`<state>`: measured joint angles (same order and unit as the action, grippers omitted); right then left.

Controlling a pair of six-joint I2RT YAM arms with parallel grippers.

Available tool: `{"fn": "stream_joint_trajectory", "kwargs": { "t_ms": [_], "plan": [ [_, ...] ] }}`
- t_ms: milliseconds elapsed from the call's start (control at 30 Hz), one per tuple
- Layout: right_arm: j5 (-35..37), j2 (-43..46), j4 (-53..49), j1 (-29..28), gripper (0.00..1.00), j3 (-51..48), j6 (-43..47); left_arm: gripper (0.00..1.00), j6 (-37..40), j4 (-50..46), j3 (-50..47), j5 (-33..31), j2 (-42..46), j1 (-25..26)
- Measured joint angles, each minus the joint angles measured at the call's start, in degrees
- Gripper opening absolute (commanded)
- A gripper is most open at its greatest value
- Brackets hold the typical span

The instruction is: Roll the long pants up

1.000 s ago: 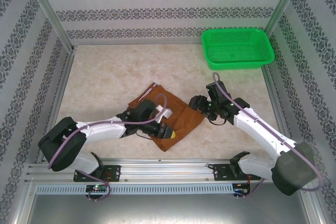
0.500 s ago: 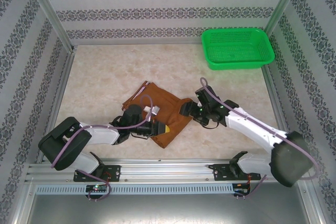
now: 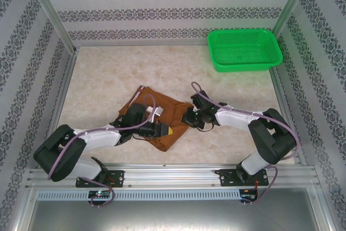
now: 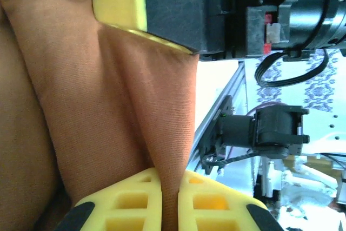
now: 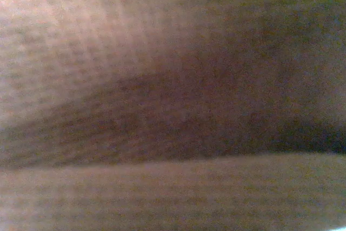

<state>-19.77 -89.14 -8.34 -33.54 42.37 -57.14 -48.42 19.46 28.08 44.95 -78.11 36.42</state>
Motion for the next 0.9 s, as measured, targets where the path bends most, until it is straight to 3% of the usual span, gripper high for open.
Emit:
{"fn": "stream_joint_trajectory", "kwargs": {
  "t_ms": [67, 100, 167, 300, 400, 500, 600, 900],
  "plan": [
    [0.37, 1.92, 0.66, 0.0, 0.0, -1.53, -0.52, 0.34, 7.48, -12.9, 6.36, -4.37, 3.06, 0.7],
    [1.64, 3.08, 0.31, 0.04, 0.0, -2.45, -0.59, 0.5, 11.21, -18.99, 9.7, -8.52, 5.57, 1.38],
    [3.63, 5.03, -1.16, 0.17, 0.0, -4.11, -0.9, 0.69, 17.33, -26.6, 14.56, -18.53, 11.72, 3.56],
    [5.95, 8.17, -2.78, -0.39, 0.0, -6.01, -1.9, 0.83, 27.15, -33.33, 18.18, -34.16, 21.18, 9.94],
    [7.21, 8.79, -3.48, -1.33, 0.0, -6.23, -2.78, 0.83, 32.06, -37.51, 20.59, -42.71, 18.12, 15.41],
    [8.02, 8.87, -3.61, -1.95, 0.0, -6.23, -3.04, 0.84, 36.59, -40.15, 23.74, -51.71, 8.17, 24.26],
    [8.48, 8.87, -3.58, -2.29, 0.0, -6.23, -3.17, 0.85, 40.54, -42.32, 25.57, -57.11, -1.03, 30.05],
    [9.7, 9.49, -2.32, -3.37, 0.0, -7.3, -4.04, 0.85, 45.48, -46.29, 34.45, -62.05, -17.64, 31.23]
  ]
}}
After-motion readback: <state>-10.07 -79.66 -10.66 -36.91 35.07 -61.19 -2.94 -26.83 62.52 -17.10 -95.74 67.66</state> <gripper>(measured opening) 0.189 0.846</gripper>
